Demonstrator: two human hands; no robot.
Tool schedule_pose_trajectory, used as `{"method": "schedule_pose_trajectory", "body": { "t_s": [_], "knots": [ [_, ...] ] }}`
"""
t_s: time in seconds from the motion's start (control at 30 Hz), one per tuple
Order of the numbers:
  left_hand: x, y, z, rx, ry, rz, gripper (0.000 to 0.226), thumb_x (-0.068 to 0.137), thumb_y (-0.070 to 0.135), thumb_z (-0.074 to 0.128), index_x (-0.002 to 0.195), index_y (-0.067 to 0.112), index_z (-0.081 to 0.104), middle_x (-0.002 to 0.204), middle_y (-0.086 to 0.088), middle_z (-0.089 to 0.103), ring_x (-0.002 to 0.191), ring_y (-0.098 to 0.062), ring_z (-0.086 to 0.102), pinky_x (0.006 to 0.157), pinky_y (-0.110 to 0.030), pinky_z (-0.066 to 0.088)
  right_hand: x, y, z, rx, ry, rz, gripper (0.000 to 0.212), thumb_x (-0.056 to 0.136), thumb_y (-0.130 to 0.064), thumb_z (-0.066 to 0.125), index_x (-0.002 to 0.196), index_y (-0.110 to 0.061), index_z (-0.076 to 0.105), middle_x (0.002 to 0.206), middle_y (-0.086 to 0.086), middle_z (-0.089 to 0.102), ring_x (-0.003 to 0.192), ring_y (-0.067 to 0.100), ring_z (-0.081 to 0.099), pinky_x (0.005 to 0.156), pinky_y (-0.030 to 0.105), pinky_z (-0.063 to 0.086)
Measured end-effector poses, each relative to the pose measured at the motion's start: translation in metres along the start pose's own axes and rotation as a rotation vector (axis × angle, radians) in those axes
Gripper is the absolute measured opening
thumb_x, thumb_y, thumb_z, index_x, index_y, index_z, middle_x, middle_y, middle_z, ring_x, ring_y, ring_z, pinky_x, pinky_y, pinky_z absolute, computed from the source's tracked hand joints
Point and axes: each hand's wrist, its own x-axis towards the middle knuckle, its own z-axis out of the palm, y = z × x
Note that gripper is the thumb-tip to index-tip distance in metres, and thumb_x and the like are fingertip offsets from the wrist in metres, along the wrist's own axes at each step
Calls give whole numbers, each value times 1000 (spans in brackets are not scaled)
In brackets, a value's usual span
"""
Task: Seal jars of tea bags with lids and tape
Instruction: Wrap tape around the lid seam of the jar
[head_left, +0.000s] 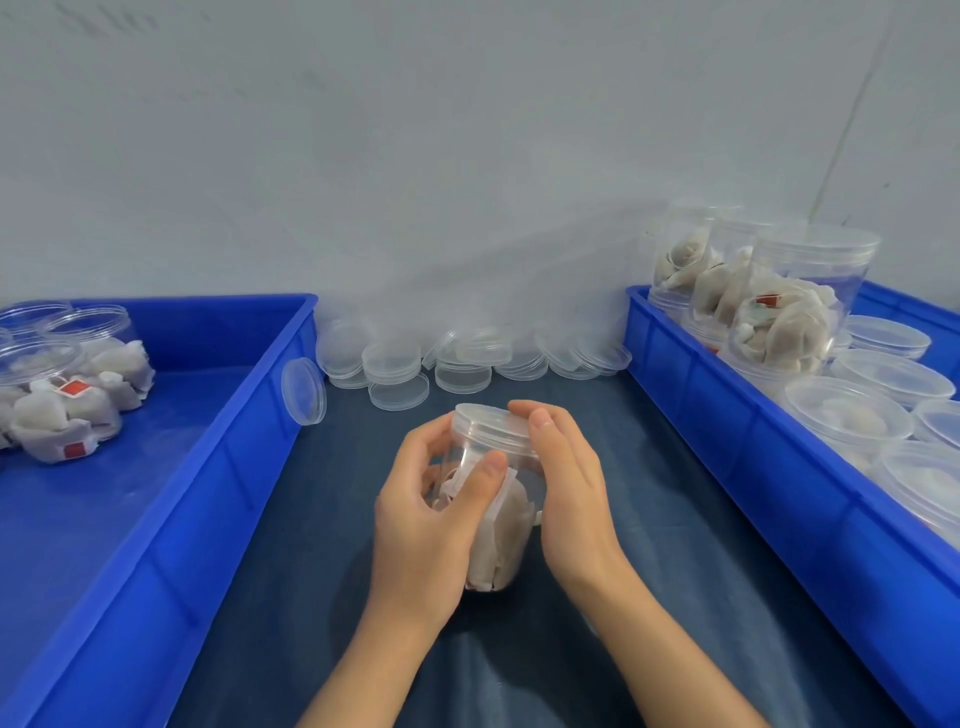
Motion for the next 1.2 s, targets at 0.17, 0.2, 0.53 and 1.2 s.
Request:
{"method": "schedule_pose_trajectory", "body": {
  "t_s": [0.17,0.2,0.53,1.2],
  "knots": [
    [-2,0,1,3,-9,-19,37,88,38,77,123,32,70,119,9,77,103,-13,75,79,-20,59,1,-1,-4,39,5,19,37,95,-47,50,113,-22,72,108,-3,75,105,16,70,91,28,55],
    [-2,1,1,2,-10,-20,37,88,38,77,124,33,70,120,9,77,104,-13,75,80,-21,59,1,-1,-4,48,3,20,38,94,-47,51,114,-21,72,109,-2,75,106,17,71,91,27,55],
    [4,0,-4,-33,-72,-56,37,97,39,62,125,18,72,115,1,78,110,-17,74,90,-23,56,3,-4,-3,-28,-75,29,49,86,-68,54,112,-30,72,108,-11,76,104,8,71,90,26,52],
    [4,-2,-5,183,-127,-68,44,100,62,40,131,40,62,124,16,74,119,-7,68,105,-46,52,1,-8,-7,-175,-152,37,45,81,-74,60,115,-44,65,106,-12,74,94,6,69,75,17,53]
  ]
}}
